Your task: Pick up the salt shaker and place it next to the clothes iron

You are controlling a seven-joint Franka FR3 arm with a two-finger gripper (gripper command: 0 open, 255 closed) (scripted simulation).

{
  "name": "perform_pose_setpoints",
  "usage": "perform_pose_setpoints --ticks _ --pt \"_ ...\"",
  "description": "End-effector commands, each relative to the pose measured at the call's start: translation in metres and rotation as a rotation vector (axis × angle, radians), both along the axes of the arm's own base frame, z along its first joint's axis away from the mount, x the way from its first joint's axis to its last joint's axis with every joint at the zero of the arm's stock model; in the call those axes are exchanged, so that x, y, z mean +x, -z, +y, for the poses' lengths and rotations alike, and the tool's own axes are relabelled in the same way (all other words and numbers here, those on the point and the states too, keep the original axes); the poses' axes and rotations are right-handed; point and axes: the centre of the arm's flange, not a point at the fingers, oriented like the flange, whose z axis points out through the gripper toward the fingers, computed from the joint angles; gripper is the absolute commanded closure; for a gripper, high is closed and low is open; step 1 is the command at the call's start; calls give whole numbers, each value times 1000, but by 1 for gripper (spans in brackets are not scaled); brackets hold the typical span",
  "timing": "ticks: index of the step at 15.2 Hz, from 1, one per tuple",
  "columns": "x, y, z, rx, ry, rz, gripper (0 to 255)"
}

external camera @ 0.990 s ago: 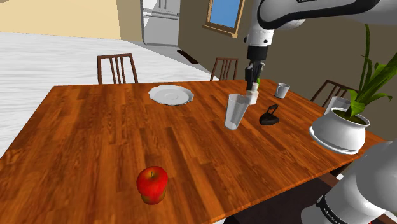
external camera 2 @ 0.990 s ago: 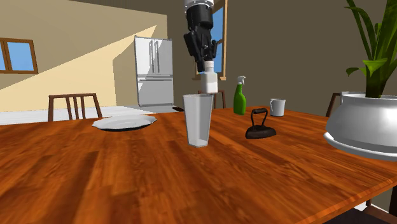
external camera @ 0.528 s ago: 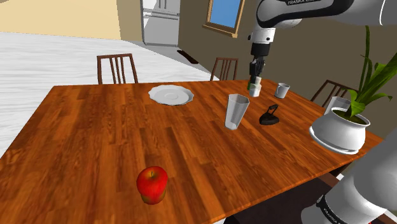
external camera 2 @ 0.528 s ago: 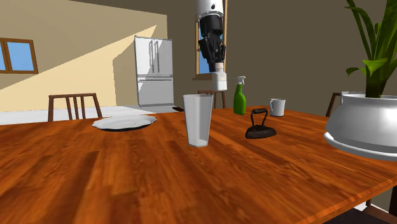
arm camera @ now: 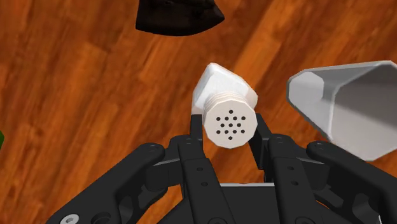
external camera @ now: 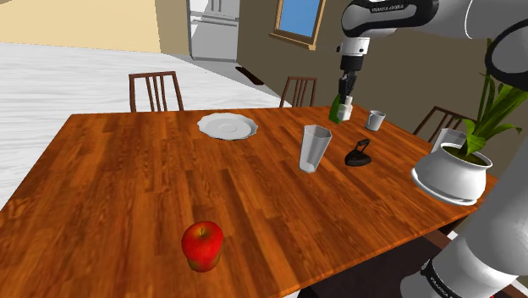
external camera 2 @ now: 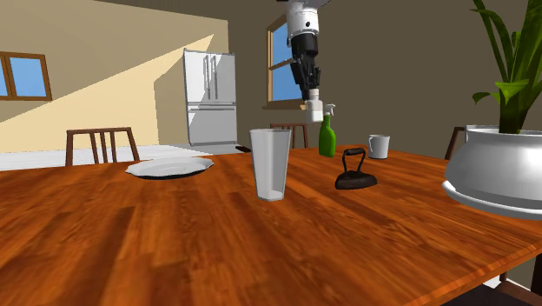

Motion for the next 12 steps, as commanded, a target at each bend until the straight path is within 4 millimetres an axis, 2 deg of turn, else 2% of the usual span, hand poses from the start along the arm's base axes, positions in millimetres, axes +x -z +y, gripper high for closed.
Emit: perform_pose_setpoints --ticks 1,6,12 --pt "13 0 -23 0 -2 0 255" --pt "39 0 -82 0 -2 0 255" --pt "39 32 -82 0 -2 0 255"
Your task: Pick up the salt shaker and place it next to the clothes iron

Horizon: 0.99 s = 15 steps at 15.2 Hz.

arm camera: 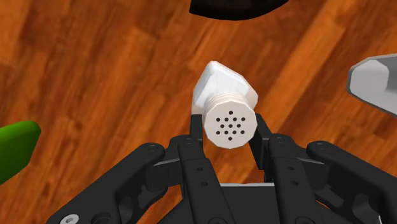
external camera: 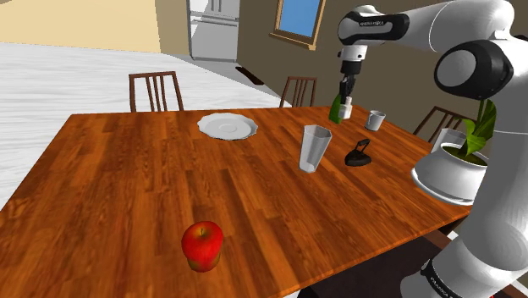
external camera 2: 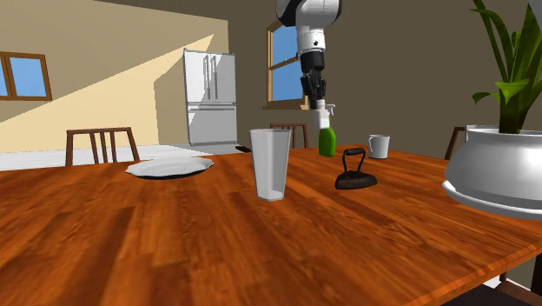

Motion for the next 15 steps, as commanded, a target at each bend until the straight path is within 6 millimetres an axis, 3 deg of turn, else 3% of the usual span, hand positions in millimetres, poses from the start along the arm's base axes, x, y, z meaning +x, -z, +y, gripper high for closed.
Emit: perform_pose_setpoints --ticks 1,15 --pt "-2 11 -1 0 0 0 255" --pt "-2 85 -1 0 0 0 255"
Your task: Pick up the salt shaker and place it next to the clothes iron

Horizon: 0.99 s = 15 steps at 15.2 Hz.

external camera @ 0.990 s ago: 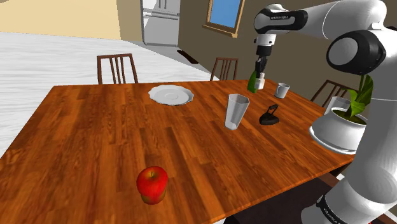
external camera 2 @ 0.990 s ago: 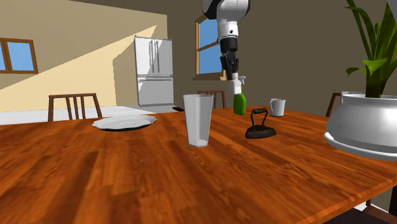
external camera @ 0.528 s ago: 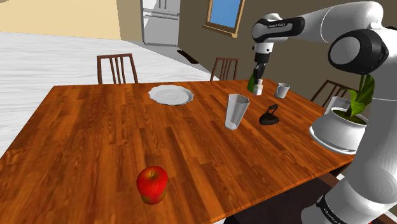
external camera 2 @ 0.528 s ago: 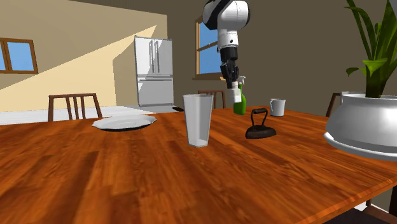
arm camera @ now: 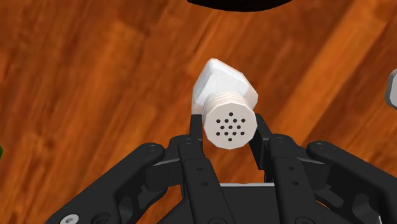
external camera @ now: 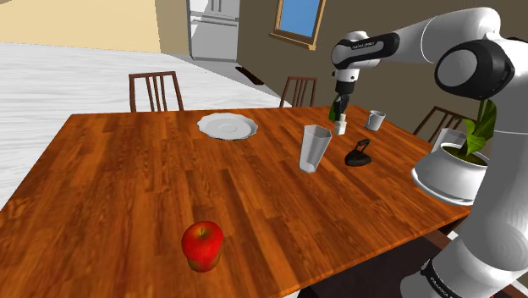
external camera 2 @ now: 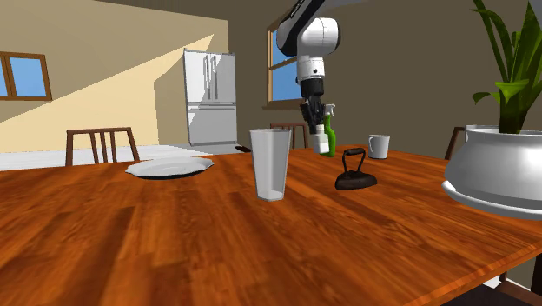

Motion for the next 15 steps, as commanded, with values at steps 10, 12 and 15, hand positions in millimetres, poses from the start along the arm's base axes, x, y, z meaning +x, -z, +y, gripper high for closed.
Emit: perform_pose_setpoints --ticks 10,12,15 --pt "-1 57 0 0 0 0 255" --pt "-1 64 0 0 0 0 255" --pt "-1 64 0 0 0 0 255"
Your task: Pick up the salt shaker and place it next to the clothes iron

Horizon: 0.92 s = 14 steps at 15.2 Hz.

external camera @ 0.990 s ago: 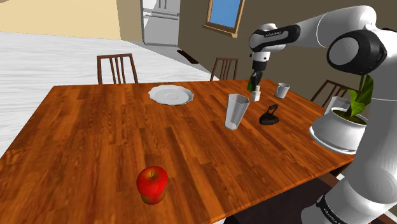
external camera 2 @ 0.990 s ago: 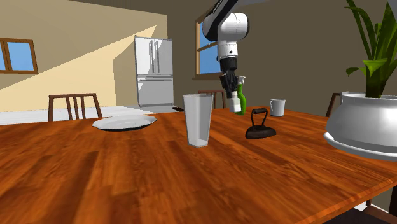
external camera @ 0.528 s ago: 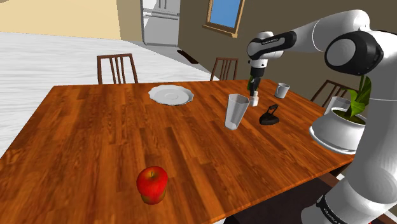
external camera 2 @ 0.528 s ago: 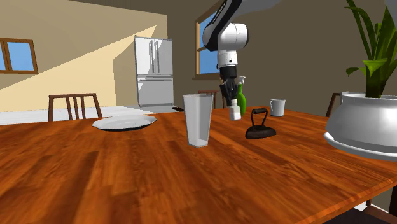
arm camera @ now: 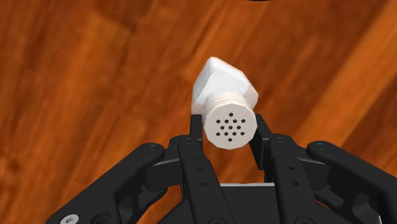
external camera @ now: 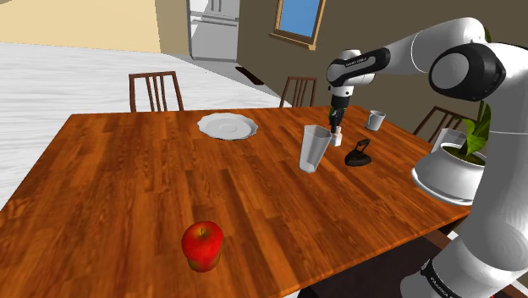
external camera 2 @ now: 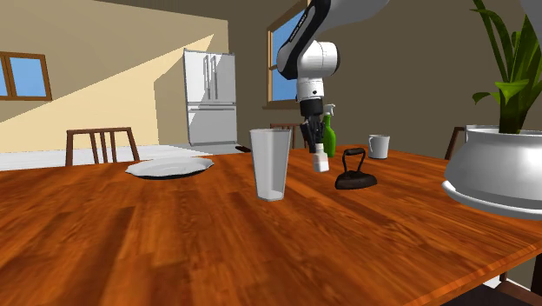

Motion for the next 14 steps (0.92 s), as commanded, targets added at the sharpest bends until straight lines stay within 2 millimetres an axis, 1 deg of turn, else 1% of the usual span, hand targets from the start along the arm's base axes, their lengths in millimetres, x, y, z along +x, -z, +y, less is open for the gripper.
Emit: perform_pose_setpoints --ticks 1,4,5,10,13,14 --pt "0 0 0 0 0 0 255" --pt "0 0 0 0 0 0 255" --pt "0 0 0 0 0 0 0" --pt "0 0 0 0 0 0 0" --pt "6 -39 1 0 0 0 0" --pt "7 -49 1 0 0 0 0"
